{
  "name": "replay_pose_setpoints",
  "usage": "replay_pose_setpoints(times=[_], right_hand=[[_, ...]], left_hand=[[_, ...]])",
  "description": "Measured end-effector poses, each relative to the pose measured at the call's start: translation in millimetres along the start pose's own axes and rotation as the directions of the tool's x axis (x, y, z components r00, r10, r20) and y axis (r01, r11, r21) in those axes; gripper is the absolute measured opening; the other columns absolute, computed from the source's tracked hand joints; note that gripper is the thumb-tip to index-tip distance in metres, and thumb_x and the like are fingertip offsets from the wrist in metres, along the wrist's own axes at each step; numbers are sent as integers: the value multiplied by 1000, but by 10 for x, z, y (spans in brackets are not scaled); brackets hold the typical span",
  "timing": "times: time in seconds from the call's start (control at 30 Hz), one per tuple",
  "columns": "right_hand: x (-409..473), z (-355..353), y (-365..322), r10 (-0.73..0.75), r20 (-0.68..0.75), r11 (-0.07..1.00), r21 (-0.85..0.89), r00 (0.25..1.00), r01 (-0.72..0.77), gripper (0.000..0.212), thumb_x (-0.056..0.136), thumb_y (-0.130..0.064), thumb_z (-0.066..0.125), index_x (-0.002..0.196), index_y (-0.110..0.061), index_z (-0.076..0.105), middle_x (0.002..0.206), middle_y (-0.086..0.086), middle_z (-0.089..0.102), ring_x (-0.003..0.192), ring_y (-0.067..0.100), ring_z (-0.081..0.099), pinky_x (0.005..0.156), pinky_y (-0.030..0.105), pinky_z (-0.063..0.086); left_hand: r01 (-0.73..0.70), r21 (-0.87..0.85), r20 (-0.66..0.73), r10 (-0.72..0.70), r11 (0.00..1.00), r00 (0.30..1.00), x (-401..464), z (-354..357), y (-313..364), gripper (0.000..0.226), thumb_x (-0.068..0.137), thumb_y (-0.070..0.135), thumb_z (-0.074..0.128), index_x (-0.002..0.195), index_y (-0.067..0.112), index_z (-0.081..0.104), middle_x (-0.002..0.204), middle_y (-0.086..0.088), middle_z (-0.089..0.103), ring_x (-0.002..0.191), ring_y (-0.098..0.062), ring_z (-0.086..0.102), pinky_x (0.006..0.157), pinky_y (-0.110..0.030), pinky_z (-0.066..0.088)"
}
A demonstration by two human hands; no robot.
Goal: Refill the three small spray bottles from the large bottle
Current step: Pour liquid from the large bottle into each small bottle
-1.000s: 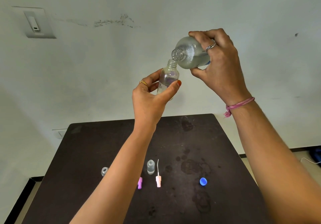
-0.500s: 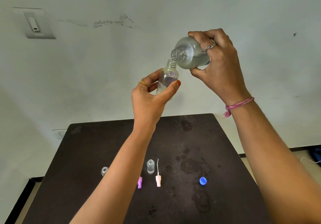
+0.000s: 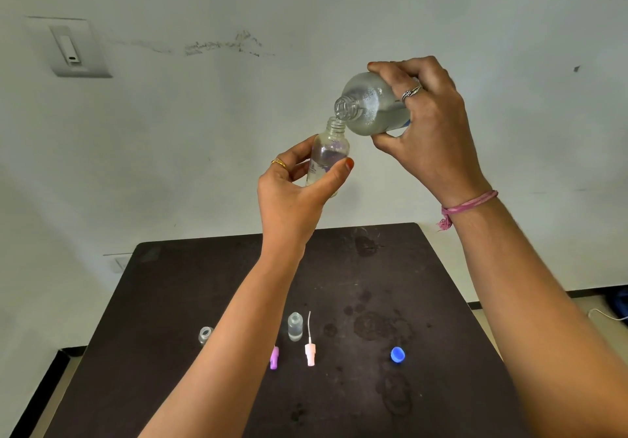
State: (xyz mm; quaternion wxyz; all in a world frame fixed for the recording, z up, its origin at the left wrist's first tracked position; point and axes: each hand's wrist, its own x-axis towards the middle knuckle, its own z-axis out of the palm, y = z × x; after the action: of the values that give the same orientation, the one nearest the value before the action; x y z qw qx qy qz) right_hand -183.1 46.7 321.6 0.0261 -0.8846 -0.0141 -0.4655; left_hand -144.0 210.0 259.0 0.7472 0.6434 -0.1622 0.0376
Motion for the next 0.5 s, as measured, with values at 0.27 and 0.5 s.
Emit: replay_pose_setpoints(times=[0.27, 0.5], right_hand=[[1, -24, -19, 0, -11, 1000, 4, 1000, 0, 71, 67, -10, 81, 132, -16, 55, 122, 13, 55, 111, 29, 53, 85, 34, 50], [-2, -36, -24, 5, -6, 1000, -3, 1000, -5, 71, 68, -12, 82, 133, -16, 55, 123, 13, 55, 112, 29, 53, 86, 31, 48]], left_hand=[[1, -17, 7, -1, 1000, 1000, -10, 4, 9, 51, 72, 29, 86, 119, 18, 69, 110, 4, 73, 105, -17, 67, 85, -44, 60], [0, -22, 8, 0, 1000, 1000, -27, -2, 22, 49, 72, 28, 86, 118, 19, 70, 109, 6, 74, 105, -16, 67, 88, -43, 59]])
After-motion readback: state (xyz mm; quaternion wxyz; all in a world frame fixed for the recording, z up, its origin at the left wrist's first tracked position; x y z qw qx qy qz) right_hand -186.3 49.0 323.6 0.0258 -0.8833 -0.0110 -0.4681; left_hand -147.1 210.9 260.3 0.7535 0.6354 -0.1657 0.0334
